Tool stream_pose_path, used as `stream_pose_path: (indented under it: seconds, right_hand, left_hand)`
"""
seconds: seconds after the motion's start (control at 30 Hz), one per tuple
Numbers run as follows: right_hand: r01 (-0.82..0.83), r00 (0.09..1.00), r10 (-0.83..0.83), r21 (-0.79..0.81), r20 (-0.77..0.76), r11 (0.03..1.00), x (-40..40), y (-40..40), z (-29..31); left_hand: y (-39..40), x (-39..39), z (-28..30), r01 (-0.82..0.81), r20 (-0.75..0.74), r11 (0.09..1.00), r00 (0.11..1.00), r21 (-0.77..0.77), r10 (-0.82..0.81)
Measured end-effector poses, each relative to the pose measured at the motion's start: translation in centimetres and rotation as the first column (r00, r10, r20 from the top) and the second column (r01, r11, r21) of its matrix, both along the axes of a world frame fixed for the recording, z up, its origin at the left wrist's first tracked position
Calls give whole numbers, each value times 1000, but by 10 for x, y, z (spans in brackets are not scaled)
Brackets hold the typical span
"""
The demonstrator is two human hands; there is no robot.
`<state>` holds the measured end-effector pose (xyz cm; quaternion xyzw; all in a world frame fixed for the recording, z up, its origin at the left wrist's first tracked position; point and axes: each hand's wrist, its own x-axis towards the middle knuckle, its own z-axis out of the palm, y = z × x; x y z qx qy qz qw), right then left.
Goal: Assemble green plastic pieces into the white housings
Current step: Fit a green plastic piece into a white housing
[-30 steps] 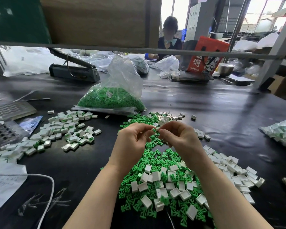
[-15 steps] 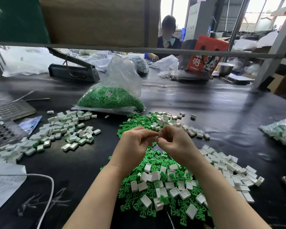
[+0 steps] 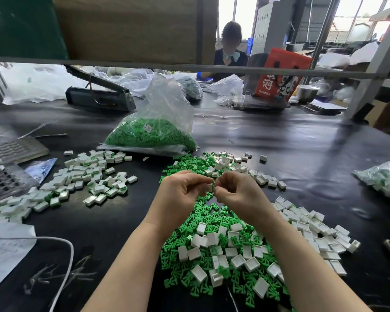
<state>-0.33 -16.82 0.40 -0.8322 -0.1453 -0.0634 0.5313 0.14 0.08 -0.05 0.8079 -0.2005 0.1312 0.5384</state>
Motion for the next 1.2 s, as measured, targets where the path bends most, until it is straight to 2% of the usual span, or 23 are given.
stream_pose_path:
  seconds: [0.47, 0.63, 0.9, 1.2]
  right_hand:
    - [57, 997, -51, -103, 57, 993, 1, 6, -4]
    - [68, 997, -63, -134, 43, 989, 2, 3, -4]
    - [74, 997, -74, 13, 35, 997, 0, -6, 5]
    - [-11, 1000, 12, 108, -10, 994, -1, -2, 7]
  left_hand:
    - [1, -4, 5, 28, 33, 997, 999, 74, -30]
    - [0, -5, 4, 42, 3, 997, 999, 62, -42]
    - [5, 0, 1, 16, -141, 991, 989, -134, -35]
    - [3, 1, 0, 46, -144, 992, 987, -119, -63]
